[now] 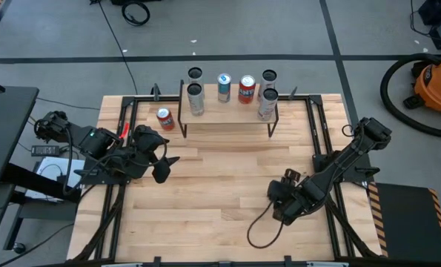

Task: Place canned beverage on shelf
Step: Put the blue soda can on the shelf aligned with the other blue soda can

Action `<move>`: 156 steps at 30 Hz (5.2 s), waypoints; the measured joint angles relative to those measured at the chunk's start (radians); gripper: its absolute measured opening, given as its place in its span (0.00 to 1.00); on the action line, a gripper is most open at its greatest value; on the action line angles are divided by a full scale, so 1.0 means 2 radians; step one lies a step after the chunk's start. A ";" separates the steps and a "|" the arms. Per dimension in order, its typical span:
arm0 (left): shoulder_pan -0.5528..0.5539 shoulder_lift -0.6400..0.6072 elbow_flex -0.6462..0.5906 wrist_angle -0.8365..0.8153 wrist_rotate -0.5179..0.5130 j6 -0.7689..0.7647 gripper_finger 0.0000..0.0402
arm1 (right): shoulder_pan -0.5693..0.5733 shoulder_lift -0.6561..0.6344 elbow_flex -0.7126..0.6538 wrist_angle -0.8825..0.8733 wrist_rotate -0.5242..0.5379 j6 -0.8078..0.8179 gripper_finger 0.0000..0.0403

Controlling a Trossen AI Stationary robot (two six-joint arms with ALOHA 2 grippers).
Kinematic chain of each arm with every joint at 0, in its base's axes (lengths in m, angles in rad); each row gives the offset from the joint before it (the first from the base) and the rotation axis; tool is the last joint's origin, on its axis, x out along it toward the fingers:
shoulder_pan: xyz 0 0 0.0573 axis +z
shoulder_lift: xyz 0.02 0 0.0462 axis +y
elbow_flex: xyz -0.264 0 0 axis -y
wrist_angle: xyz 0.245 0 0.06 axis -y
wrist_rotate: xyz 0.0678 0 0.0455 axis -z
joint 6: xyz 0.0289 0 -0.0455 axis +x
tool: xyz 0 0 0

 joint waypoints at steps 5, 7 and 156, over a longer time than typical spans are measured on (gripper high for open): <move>0.000 0.000 0.000 0.001 0.000 -0.004 0.89 | 0.000 0.000 0.000 0.017 0.000 -0.108 0.63; 0.000 0.000 0.000 0.008 0.000 -0.004 0.89 | -0.001 0.000 0.000 0.027 0.000 -0.132 0.63; 0.000 0.000 0.000 0.091 0.023 -0.016 0.89 | -0.227 0.008 0.163 0.012 -0.323 -1.005 0.62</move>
